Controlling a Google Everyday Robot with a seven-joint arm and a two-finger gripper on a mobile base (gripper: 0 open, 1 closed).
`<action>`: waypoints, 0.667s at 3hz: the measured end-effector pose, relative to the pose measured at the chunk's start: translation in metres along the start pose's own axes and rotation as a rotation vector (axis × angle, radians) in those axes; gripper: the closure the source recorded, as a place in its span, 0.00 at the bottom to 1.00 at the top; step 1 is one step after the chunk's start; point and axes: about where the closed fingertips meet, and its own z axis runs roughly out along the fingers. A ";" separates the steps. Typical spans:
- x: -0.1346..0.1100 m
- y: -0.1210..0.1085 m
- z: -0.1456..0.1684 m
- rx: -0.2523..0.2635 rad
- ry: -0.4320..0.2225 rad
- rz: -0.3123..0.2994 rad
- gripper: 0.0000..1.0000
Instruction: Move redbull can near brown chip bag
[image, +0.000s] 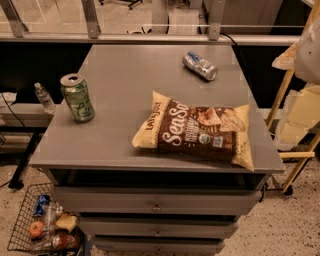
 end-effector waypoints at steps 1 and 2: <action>0.000 -0.001 -0.001 0.005 -0.002 0.001 0.00; -0.001 -0.037 0.000 0.038 -0.063 0.083 0.00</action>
Offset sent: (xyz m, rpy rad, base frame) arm 0.1038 -0.0324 0.0280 0.2286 -0.1010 -0.2120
